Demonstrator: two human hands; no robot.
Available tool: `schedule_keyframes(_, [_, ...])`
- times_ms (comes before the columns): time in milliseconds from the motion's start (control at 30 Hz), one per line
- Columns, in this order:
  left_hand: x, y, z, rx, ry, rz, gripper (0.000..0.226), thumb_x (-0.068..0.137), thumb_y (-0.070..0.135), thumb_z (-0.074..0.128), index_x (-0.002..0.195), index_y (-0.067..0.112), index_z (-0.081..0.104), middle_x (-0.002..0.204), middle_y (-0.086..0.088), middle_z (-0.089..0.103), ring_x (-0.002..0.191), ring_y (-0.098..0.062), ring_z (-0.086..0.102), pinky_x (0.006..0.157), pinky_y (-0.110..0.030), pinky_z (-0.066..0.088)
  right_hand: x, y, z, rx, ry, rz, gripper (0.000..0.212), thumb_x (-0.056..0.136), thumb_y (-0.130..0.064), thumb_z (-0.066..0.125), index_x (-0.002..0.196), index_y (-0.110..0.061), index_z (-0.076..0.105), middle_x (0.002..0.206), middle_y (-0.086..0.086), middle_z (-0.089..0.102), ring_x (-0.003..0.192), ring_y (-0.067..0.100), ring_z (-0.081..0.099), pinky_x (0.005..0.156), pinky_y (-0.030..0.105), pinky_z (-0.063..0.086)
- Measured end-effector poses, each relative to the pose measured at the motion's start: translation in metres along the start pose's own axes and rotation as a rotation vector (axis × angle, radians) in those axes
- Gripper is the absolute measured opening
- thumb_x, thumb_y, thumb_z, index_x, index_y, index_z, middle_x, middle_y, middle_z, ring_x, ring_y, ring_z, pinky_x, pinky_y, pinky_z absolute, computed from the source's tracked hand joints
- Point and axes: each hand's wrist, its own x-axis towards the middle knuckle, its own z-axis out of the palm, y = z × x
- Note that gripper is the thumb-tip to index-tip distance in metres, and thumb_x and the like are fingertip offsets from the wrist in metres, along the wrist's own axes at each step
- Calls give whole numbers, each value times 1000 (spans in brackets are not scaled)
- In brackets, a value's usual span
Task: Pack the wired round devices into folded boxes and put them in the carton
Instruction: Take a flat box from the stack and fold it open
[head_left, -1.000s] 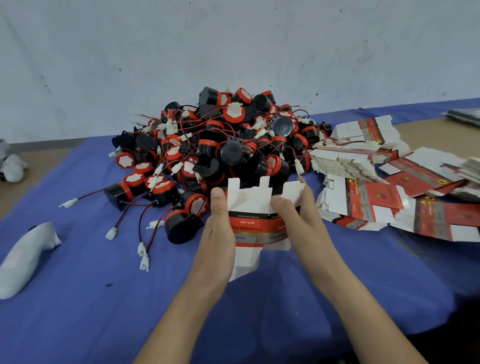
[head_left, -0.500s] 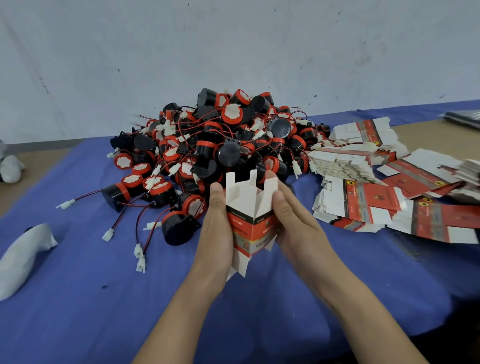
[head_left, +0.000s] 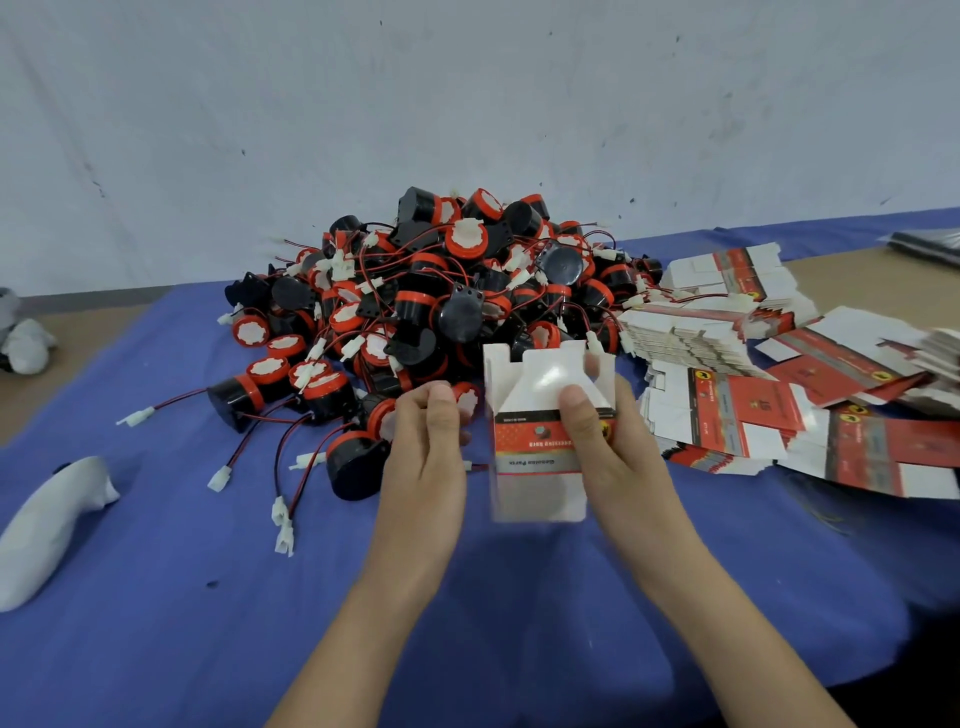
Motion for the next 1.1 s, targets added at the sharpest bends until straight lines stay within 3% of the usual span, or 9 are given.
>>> schedule_keyframes(133, [-11,7,3,-40,-242,23,39,92,64,46,129,52,51,122,28,62,114,10,58,85,-7,46,-1,9,2,-154,46,-62,56,94,-55,60,145,-48,40,135,-7,56,128,15,55,100,42,52])
schedule_keyframes(200, [-16,9,7,-22,-328,54,47,91,61,59,135,49,48,131,21,60,119,2,59,92,-16,49,-3,11,5,-227,53,-84,65,91,-55,65,148,-50,34,132,-9,50,127,17,54,98,46,53])
schedule_keyframes(367, [-16,5,8,-23,-333,83,101,72,50,79,154,37,21,134,28,55,125,8,52,91,-10,48,-15,11,19,-438,48,-237,78,86,-61,64,149,-58,18,124,-32,31,120,-7,46,91,4,44])
schedule_keyframes(433, [-16,4,7,-30,-332,79,107,70,47,82,155,37,18,132,28,56,123,7,54,90,-10,48,-20,11,23,-478,17,-224,80,83,-56,54,148,-62,8,127,-33,27,120,-10,43,87,-3,38])
schedule_keyframes(533, [-13,2,4,-50,-321,101,93,79,36,83,152,31,25,125,24,62,118,3,60,88,-11,50,-21,13,25,-483,-17,-190,86,78,-52,51,152,-54,7,134,-27,26,125,-12,40,86,-3,38])
schedule_keyframes(667, [-6,7,-9,-103,-214,159,54,86,44,70,135,46,46,122,20,66,113,-1,64,83,-12,52,-19,11,24,-403,-71,-213,96,79,-48,70,157,-42,14,143,-27,33,136,-4,41,97,5,41])
schedule_keyframes(867, [4,6,-31,-188,-254,7,58,82,69,58,130,37,58,121,3,71,112,-17,68,89,-27,56,-23,3,19,-117,-134,-111,60,94,-62,54,150,-46,37,144,-18,52,138,8,47,109,37,47])
schedule_keyframes(967, [1,6,-30,-144,-340,-15,66,78,77,60,132,39,56,123,3,70,114,-17,68,91,-30,56,-20,1,19,19,-175,-1,61,88,-60,54,146,-46,42,144,-21,53,137,5,48,108,29,48])
schedule_keyframes(1100, [-4,8,-26,-134,-376,5,59,86,69,54,136,37,54,126,4,68,116,-16,66,96,-34,55,-23,2,23,91,-237,43,52,96,-52,50,146,-43,44,130,-15,66,119,5,64,91,15,51])
